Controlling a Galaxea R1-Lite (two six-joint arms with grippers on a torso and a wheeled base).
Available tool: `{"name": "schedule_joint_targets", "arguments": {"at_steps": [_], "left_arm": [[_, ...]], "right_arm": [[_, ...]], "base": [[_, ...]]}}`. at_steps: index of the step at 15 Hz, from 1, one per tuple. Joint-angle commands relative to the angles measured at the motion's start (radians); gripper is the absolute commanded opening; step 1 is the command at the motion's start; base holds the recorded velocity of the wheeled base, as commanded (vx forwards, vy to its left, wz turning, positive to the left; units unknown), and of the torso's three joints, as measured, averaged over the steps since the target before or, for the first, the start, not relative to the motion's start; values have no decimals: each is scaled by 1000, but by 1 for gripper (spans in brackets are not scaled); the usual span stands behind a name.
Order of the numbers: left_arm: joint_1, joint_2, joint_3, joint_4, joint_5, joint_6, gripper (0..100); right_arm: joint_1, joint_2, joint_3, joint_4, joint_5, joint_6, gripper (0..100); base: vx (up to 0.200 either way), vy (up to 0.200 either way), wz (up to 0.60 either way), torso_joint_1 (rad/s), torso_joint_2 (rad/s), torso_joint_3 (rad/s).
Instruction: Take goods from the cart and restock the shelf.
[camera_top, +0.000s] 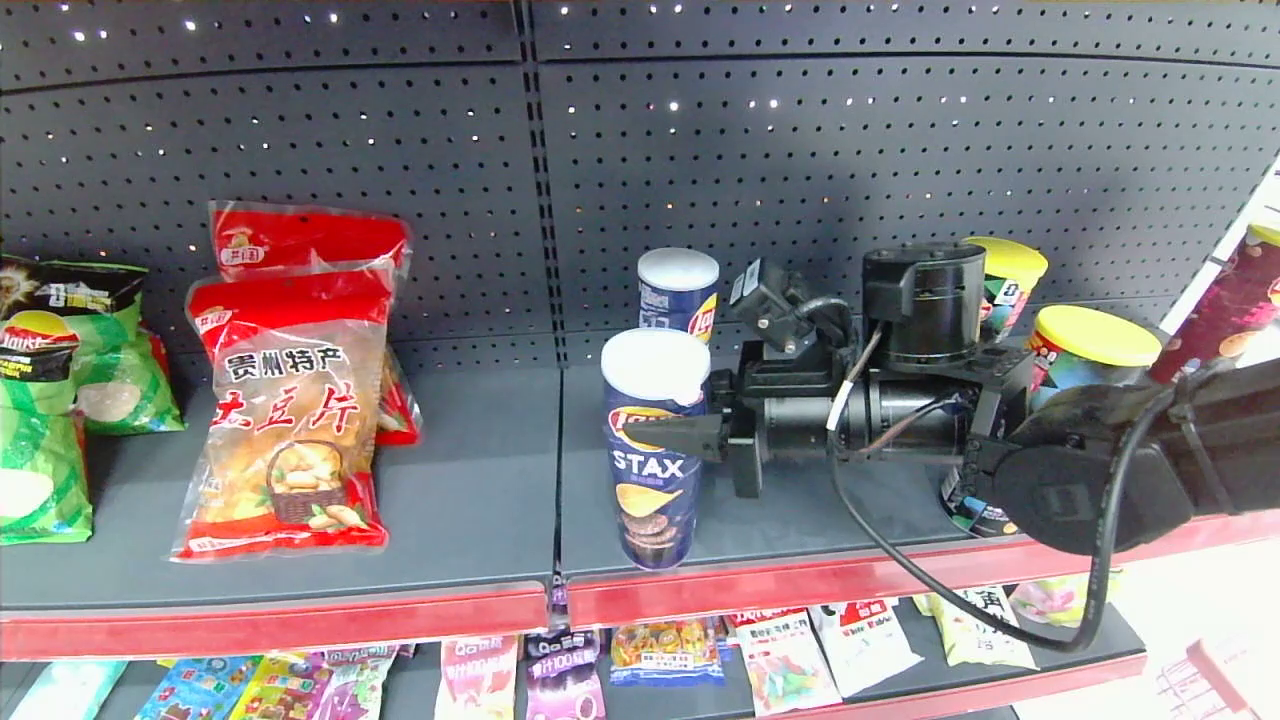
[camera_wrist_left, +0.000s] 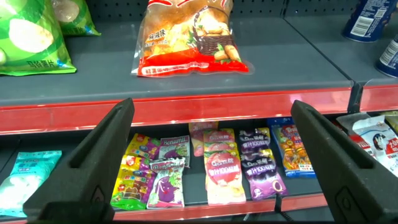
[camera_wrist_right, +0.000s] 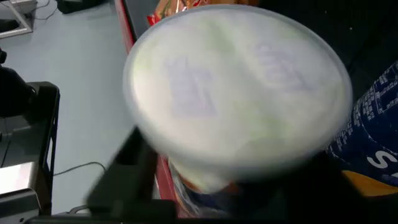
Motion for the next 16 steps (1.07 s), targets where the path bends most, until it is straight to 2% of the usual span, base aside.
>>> {"name": "schedule_joint_targets", "arguments": {"at_steps": [1,6,12,16], "left_arm": [[0,0,0,0,0,0,100],[0,0,0,0,0,0,100],[0,0,0,0,0,0,100],[0,0,0,0,0,0,100]], "right_arm": [[2,0,8,1,-3,2,0],[-1,-51,16,1,-19,2,0],[-37,-118,97,-1,-13,-1,0],[-73,-106,96,-21,47,-4,0]], "base": [[0,0,0,0,0,0],[0,0,0,0,0,0],[0,0,0,0,0,0],[0,0,0,0,0,0]]}}
